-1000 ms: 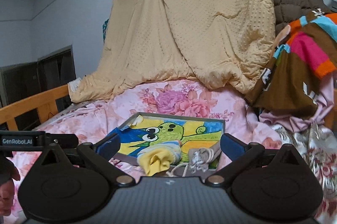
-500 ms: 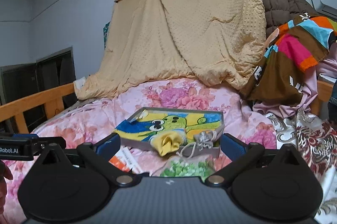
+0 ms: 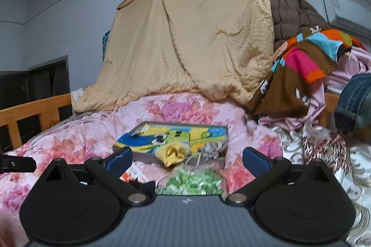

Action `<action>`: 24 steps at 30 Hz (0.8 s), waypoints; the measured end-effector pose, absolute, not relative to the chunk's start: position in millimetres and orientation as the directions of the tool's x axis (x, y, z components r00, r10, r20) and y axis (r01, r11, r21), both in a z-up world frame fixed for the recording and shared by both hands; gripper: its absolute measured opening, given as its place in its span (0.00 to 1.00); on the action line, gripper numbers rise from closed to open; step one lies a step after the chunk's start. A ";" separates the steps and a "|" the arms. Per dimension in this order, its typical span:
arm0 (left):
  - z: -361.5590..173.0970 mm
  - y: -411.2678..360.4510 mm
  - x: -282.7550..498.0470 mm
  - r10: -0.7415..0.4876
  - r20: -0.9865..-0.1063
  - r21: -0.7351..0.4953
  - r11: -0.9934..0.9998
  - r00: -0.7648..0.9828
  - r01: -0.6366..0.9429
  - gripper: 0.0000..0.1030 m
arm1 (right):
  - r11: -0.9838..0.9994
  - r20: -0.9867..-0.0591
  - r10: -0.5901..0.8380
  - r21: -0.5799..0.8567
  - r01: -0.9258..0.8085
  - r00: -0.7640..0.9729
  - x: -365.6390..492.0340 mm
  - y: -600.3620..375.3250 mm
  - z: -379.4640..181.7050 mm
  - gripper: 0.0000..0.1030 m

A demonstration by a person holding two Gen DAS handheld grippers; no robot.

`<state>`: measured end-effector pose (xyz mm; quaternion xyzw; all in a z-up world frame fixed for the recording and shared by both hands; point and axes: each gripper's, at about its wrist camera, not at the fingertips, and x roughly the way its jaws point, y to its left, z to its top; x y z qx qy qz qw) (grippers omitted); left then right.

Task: Organize soft objects
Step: 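Move both open tools back over the pile of items, then grasp the white fuzzy sock with the left tool while the right tool approaches the grey mask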

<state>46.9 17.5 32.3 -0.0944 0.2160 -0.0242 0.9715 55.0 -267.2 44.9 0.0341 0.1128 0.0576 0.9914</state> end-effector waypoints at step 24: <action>-1.9 24.8 84.0 -0.174 -0.775 -0.130 0.985 0.608 0.117 0.99 | 0.922 -0.529 0.333 0.009 -0.387 0.781 62.6 -214.1 11.2 1.00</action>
